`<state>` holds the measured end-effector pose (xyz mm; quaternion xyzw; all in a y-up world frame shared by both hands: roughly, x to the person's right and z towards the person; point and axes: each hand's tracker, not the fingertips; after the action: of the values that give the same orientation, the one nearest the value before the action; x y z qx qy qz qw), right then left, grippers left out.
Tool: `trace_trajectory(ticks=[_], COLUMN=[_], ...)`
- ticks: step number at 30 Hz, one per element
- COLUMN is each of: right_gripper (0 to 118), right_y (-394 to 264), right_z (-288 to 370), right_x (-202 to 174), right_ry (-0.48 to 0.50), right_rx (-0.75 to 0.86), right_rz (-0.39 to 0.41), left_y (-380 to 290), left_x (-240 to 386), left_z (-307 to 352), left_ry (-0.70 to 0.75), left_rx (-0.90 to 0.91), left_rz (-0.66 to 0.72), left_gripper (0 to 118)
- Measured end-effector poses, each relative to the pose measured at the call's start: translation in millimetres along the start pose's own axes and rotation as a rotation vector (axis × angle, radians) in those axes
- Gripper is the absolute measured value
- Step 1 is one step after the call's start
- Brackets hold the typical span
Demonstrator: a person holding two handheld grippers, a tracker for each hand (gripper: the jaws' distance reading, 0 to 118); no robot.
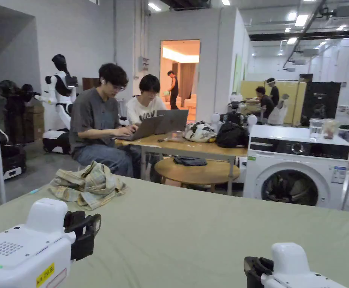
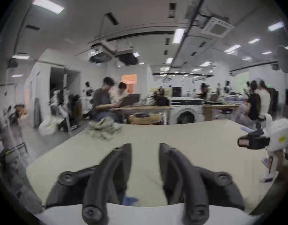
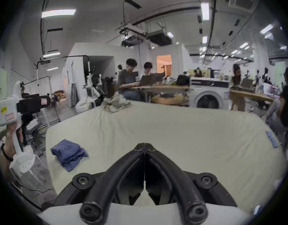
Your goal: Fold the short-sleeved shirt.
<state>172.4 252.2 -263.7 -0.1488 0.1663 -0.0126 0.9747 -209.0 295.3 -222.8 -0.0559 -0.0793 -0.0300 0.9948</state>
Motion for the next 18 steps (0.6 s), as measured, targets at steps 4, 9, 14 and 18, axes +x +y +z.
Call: trace_trajectory(ticks=[4,9,14,18], right_gripper=[0,0,0,0], right_y=[2,-1,-8,-7], right_z=[43,83,99,98], right_x=[43,80,97,102], right_ry=[-0.149,-0.292,-0.369,-0.387], right_rx=[0.049,0.099,0.138,0.148], right_rz=[0.003,0.009,-0.012,-0.041], left_y=[1,1,9,12], left_x=[71,139,168,168], left_z=[-28,-44,-51,-51], left_ry=[-0.133,-0.216,-0.186,-0.195], left_rx=[0.027,0.048,0.064,0.063], left_rz=[-0.007,0.017,0.004,0.027], left_gripper=[0,0,0,0])
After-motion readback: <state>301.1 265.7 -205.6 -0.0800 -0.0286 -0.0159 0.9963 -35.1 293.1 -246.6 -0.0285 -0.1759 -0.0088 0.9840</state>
